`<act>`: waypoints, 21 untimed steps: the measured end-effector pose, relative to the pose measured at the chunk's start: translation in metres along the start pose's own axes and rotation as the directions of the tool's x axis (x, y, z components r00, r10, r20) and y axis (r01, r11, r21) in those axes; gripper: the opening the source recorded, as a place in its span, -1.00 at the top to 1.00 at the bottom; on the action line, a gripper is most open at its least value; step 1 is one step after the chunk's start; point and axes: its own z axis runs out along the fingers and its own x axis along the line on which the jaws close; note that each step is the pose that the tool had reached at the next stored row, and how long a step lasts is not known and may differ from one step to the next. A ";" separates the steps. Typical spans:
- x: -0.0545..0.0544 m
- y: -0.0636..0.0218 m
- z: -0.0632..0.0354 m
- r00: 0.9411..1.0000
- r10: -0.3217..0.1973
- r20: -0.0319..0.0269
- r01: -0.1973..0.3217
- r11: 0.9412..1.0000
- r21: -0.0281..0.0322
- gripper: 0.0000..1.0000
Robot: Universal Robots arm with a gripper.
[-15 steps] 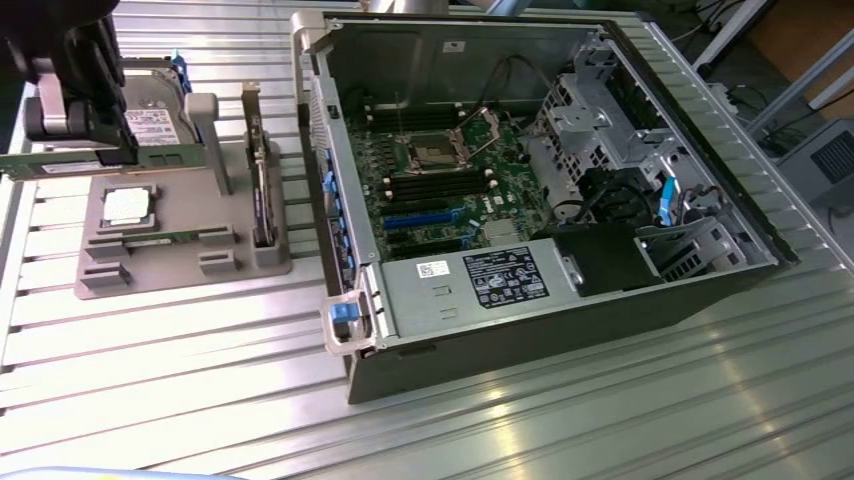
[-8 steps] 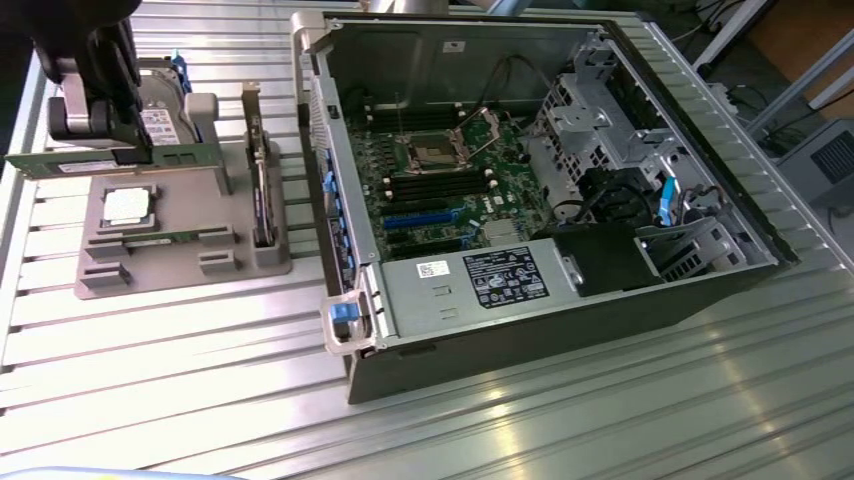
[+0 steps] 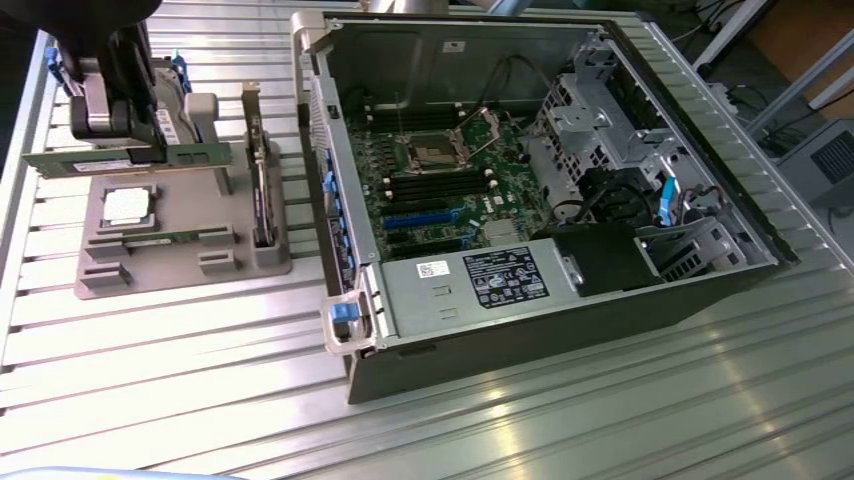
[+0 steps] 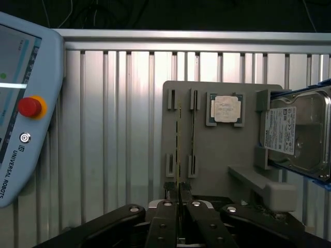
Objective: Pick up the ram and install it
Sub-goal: 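Pick up the ram and move it above insertion slot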
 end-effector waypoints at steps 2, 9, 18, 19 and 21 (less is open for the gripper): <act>0.000 -0.0016 0.0000 1.000 0.000 0.000 0.000 1.000 0.000 0.74; 0.000 -0.0106 -0.0004 1.000 0.000 -0.001 0.000 1.000 0.000 0.74; 0.000 -0.0228 -0.0008 1.000 0.000 -0.003 0.000 1.000 0.000 0.74; 0.000 -0.0239 -0.0009 1.000 0.000 -0.003 0.000 1.000 0.000 0.74; 0.000 -0.0256 -0.0009 1.000 0.000 -0.003 0.000 1.000 0.000 0.74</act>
